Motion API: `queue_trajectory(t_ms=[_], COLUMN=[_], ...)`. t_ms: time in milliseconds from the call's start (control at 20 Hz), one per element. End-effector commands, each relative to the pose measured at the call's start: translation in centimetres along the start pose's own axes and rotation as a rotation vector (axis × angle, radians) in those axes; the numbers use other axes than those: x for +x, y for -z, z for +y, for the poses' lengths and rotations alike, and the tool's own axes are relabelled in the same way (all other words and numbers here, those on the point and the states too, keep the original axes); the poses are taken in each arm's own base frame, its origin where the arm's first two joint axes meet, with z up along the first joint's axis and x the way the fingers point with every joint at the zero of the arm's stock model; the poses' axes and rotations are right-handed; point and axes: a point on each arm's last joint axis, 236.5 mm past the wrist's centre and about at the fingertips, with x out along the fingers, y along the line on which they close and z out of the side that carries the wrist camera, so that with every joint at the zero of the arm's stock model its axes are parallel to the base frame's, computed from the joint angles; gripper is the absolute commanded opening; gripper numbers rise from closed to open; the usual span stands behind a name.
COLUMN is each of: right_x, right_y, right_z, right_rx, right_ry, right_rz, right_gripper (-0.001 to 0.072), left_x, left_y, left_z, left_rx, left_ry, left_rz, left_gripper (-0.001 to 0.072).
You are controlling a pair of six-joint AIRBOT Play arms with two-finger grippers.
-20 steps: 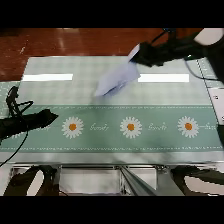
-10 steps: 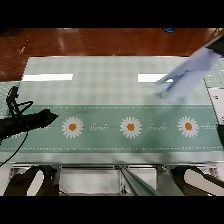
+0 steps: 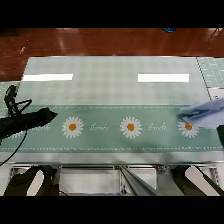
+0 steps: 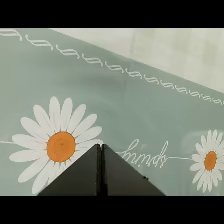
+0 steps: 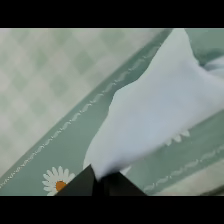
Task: Fold the shirts.
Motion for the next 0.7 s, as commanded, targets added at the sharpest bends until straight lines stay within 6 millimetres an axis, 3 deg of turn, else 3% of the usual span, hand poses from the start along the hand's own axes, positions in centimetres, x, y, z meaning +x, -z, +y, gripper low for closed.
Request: queue_trajectory(t_ms=[0,150,300,400,450,550,650], right_x=[1.0,2.3,3.5,4.3,4.4,4.9,6.0], right_y=[4.8,8.8,11.7,13.4,13.8,12.0,9.1], right_z=[-7.3,-13.4,-16.9,-18.2,-18.7,-18.8,-17.5], right_rx=[0.243,0.430,0.574,0.557,0.531,0.466,0.426], right_ry=[0.113,0.214,0.303,0.375,0.415,0.431,0.365], right_rz=[0.060,0.097,0.115,0.181,0.200,0.142,0.082], right_gripper=[0.0020,0.0020,0.0041,0.0370,0.0415,0.0414,0.0411], left_x=[0.0,0.0,0.0,0.0,0.0,0.0,-0.4], left_y=[-1.1,-1.3,-1.3,-1.3,-1.4,-2.5,-4.7], left_z=[0.1,0.2,0.2,0.2,0.2,0.1,-0.7], left_rx=[0.000,0.000,0.000,0.000,0.000,0.030,0.041], left_ry=[-0.005,-0.006,-0.006,-0.006,-0.006,-0.011,-0.006], left_rz=[-0.044,-0.055,-0.054,-0.056,-0.057,-0.086,-0.100], left_gripper=[0.0016,0.0016,0.0016,0.0016,0.0015,0.0015,0.0015])
